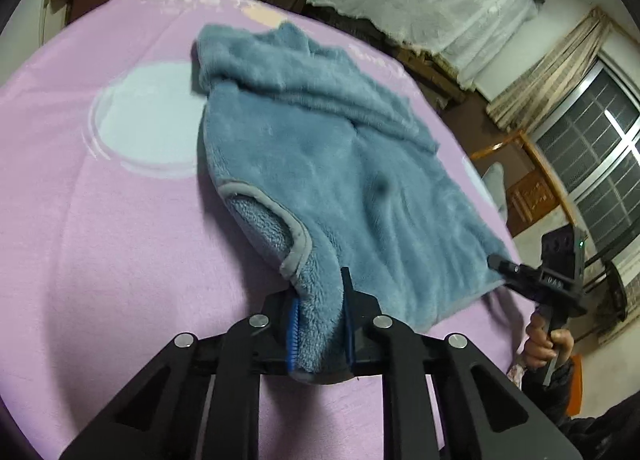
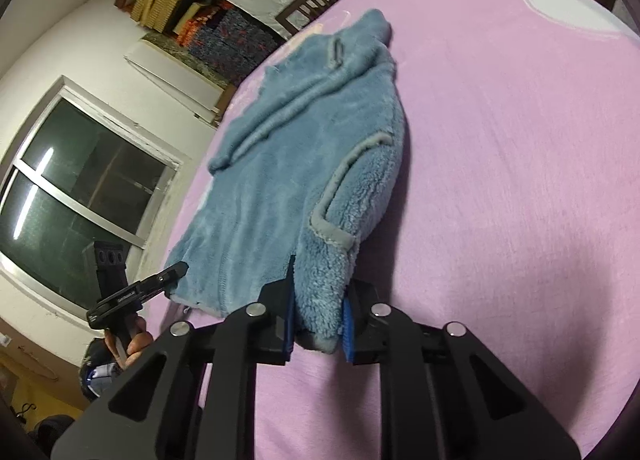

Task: Fold large clothes
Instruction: 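Grasp the jacket hem with both grippers and lift it toward the collar, then carry the held hem over the jacket body toward the collar with both grippers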

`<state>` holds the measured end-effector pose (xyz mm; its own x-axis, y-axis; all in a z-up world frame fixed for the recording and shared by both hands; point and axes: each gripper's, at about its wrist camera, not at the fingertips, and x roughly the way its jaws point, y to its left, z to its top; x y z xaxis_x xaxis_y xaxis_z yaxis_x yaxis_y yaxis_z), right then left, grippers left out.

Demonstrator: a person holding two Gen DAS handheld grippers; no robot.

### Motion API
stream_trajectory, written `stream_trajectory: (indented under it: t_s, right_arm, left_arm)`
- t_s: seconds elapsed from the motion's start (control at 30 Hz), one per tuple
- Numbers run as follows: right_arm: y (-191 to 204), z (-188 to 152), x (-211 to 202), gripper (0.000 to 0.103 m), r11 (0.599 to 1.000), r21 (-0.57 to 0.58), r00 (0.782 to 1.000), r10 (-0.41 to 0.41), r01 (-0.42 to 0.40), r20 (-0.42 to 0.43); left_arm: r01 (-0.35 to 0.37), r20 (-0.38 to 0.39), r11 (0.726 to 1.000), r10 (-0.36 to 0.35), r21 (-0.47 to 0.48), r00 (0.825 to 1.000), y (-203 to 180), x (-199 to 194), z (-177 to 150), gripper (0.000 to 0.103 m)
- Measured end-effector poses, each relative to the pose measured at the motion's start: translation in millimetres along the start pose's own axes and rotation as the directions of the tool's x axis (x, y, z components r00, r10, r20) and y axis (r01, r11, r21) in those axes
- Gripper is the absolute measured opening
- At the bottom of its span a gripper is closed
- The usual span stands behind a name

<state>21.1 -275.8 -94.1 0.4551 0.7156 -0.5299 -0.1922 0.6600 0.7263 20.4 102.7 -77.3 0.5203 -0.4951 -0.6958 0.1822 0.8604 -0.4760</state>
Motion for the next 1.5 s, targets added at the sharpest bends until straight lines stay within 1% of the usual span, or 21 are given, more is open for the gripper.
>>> stream_trajectory:
  t_s: [0.17, 0.27, 0.5, 0.6, 0.7, 0.83, 0.97, 1.07, 1.13, 1.2, 1.27, 1.33, 1.4, 1.5]
  right_arm:
    - [12.4, 23.1, -7.5, 0.017, 0.998, -0.006, 0.998, 0.063, -0.062, 0.025]
    - [18.9, 38.4, -10.6, 0.017, 0.997, -0.017, 0.997, 0.076, -0.076, 0.032]
    - [45.1, 95.6, -12.9, 0.017, 0.994, -0.068, 0.994, 0.095, -0.091, 0.056]
    - [55.4, 126.1, -5.3, 0.017, 0.992, -0.081, 0.992, 0.105, -0.099, 0.069]
    - [57.2, 156.9, 7.0, 0.017, 0.992, -0.073, 0.991, 0.108, -0.103, 0.076]
    - [53.6, 196.4, 31.0, 0.017, 0.994, -0.055, 0.992, 0.104, -0.100, 0.072]
    - [39.3, 238.4, 64.7, 0.017, 0.997, -0.020, 0.995, 0.075, -0.073, 0.063]
    - [18.8, 264.9, 88.9, 0.017, 0.999, 0.027, 0.997, 0.036, -0.037, 0.062]
    - [3.5, 276.3, 104.9, 0.017, 0.998, 0.062, 0.998, 0.006, -0.010, 0.055]
    - [-16.4, 284.9, 125.4, 0.017, 0.995, 0.100, 0.999, -0.019, 0.016, 0.035]
    - [-37.5, 288.0, 146.4, 0.017, 0.989, 0.147, 1.000, -0.031, 0.030, 0.005]
    - [-48.9, 285.2, 158.8, 0.017, 0.985, 0.167, 0.999, -0.035, 0.036, -0.008]
    - [-55.0, 282.3, 166.0, 0.016, 0.985, 0.167, 1.000, -0.029, 0.029, -0.005]
    - [-49.0, 280.8, 162.1, 0.017, 0.990, 0.139, 0.999, -0.036, 0.036, -0.004]
  left_arm:
    - [-0.010, 0.069, 1.000, 0.008, 0.029, 0.998, -13.8, -22.2, 22.2, 0.017]
    - [-0.026, 0.103, 0.998, 0.020, 0.050, 0.995, -22.5, -31.4, 39.1, 0.017]
    - [-0.052, 0.151, 0.996, 0.040, 0.076, 0.988, -31.3, -41.5, 82.9, 0.017]
    - [-0.067, 0.170, 0.994, 0.052, 0.084, 0.984, -34.6, -41.0, 107.3, 0.017]
    - [-0.092, 0.192, 0.991, 0.071, 0.099, 0.979, -38.6, -38.1, 133.8, 0.017]
    - [-0.118, 0.197, 0.989, 0.097, 0.095, 0.975, -35.3, -23.2, 173.3, 0.017]
    - [-0.147, 0.185, 0.986, 0.130, 0.078, 0.974, -24.6, 0.7, 211.0, 0.017]
    - [-0.170, 0.164, 0.984, 0.159, 0.055, 0.973, -9.6, 24.9, 234.9, 0.017]
    - [-0.179, 0.127, 0.984, 0.175, 0.019, 0.976, 8.0, 49.1, 249.2, 0.017]
    - [-0.208, 0.079, 0.978, 0.208, -0.019, 0.975, 30.8, 79.6, 259.5, 0.017]
    - [-0.214, 0.038, 0.976, 0.216, -0.047, 0.976, 50.6, 104.5, 263.0, 0.017]
    - [-0.210, 0.014, 0.975, 0.211, -0.075, 0.977, 66.1, 121.9, 260.1, 0.018]
    - [-0.198, 0.029, 0.977, 0.200, -0.078, 0.979, 73.5, 128.1, 258.6, 0.020]
    - [-0.195, 0.039, 0.979, 0.198, -0.061, 0.979, 74.2, 125.2, 254.9, 0.020]
